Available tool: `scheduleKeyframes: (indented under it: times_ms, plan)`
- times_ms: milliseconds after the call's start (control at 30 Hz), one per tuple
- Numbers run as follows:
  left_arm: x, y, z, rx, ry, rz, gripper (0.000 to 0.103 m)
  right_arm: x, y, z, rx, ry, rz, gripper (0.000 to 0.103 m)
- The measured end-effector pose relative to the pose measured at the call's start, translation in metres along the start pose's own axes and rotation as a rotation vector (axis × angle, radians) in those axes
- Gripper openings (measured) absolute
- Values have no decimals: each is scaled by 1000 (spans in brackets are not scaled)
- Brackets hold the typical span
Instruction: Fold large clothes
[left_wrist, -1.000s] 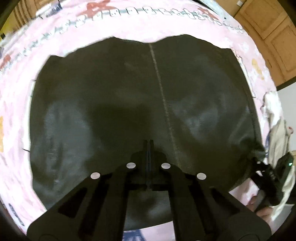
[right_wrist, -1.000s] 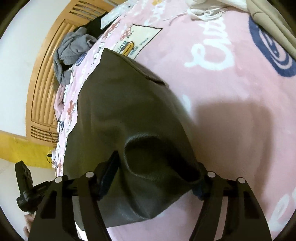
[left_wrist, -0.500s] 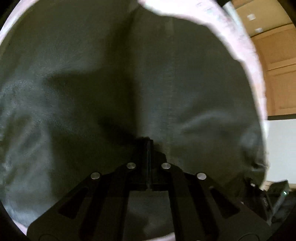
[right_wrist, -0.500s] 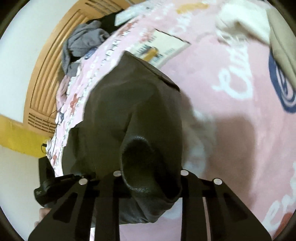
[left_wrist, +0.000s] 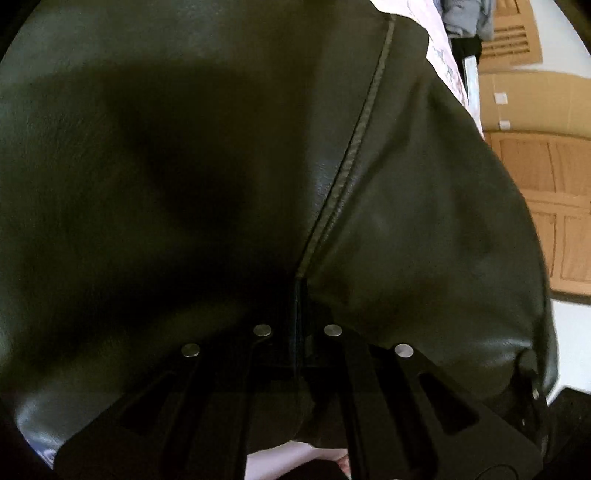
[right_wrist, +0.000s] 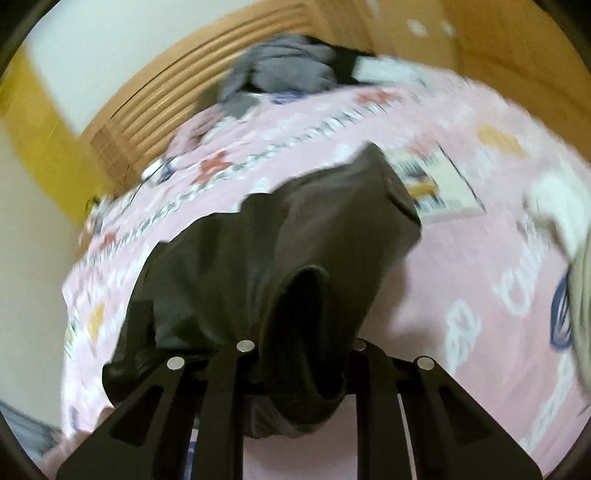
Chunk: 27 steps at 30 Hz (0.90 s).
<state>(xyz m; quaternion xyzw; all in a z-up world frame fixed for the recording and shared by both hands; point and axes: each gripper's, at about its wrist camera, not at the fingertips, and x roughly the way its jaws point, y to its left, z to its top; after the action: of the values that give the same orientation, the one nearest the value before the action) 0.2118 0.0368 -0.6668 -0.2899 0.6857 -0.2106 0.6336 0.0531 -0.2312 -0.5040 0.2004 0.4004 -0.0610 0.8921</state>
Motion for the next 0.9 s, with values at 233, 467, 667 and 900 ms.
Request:
scheduleKeyframes:
  times_ms: [233,467,667,900]
  plan:
    - [-74,1,-35,53,-135,54,0,-4,52,18,-216,-8,50,16]
    - [-32,77,-30,-162,-24,-170,2,7,129,11,-466,18,84,16]
    - [-131,81,-47,-64,-195,-144,1,19,207,-8,-686,66,151,16]
    - [-200,176,-21,-116,-297,-35,1,59,280,-77,-945,177,171,16]
